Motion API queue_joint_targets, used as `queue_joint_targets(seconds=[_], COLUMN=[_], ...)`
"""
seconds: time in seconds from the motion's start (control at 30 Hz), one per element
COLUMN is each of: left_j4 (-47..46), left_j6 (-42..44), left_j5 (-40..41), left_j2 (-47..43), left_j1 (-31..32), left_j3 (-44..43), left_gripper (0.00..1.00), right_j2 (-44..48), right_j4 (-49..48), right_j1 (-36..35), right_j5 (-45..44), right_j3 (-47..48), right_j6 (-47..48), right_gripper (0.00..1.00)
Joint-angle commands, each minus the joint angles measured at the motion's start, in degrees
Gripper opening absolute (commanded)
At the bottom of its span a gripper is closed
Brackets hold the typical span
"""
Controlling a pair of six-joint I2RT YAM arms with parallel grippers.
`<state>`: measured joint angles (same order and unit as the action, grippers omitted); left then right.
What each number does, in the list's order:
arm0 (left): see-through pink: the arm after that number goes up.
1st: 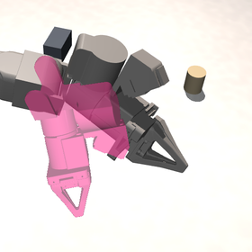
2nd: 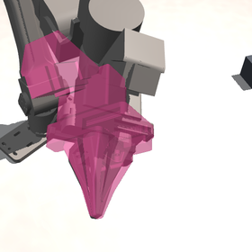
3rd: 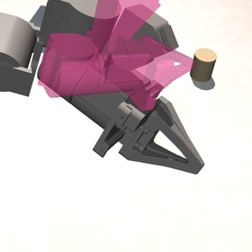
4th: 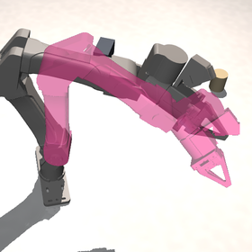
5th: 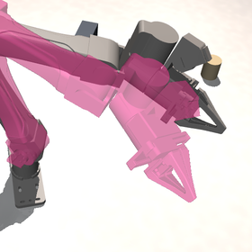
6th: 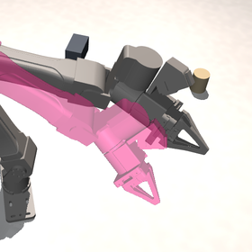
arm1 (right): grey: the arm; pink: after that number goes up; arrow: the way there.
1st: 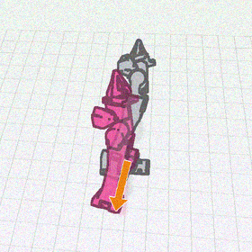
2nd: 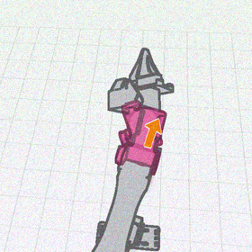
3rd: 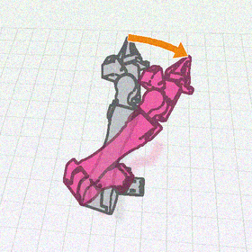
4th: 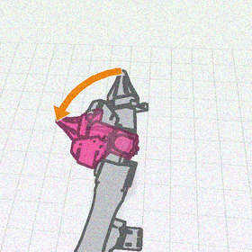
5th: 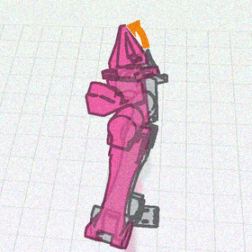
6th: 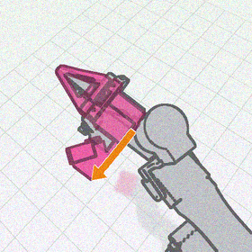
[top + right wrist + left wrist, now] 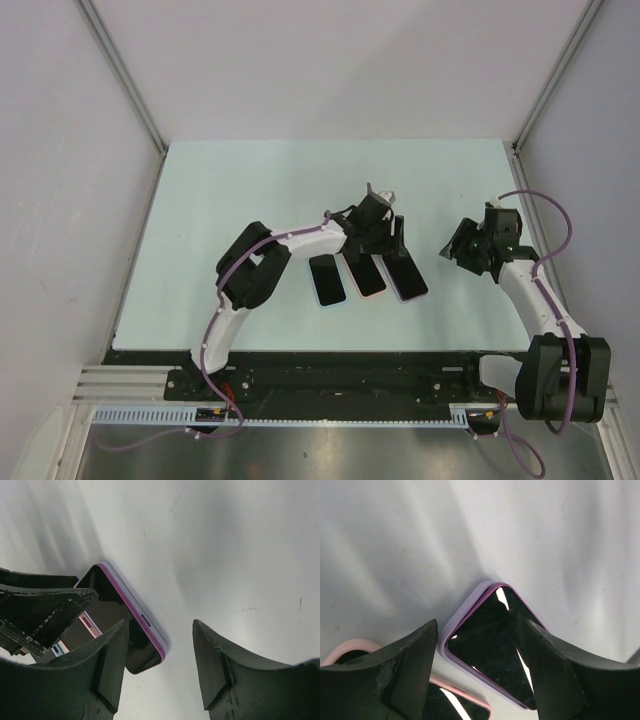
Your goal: Put the phone into the phone case
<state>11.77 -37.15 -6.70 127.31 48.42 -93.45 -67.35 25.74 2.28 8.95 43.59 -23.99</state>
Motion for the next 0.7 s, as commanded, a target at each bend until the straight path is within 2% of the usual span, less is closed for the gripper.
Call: queue_joint_targets(seconds=[0.0,0.1,0.2,0.43,0.67], left_j4=[-4.99,-10.87,-11.51,-3.87,-3.16], left_j6=[-2.49,-3.28,-2.32,1.11,-0.91], left_j5=[-8.57,-13.4,-14.66,-6.33,-6.84], left_j2=[1.45,1.8,0.93,-4.78,-5.75], left_j1=[2.11,2.11,1.85,0.44,1.4], left_j3=[-1.82,-2.09,-2.7,-0.25,5.12], left_gripper=[0.74,0.73,0.74,0.75,0.7], right_j2=[2.48,2.84,2.58,0.38,-3.05], right_j4=[-1.92,-2.62,-2.62,-3.32,-4.82], right_j1=[0.88,1.93,2.46,3.25,2.55], right_j5=[1.24,3.7,6.07,11.0,12.41], right_j3=[-1.49,-2.28,-2.37,-4.22,-6.24], right_j6=[-0.97,-1.24,-1.15,-2.2,-2.2], right_gripper=[0.58,0.58,0.58,0.57,0.51])
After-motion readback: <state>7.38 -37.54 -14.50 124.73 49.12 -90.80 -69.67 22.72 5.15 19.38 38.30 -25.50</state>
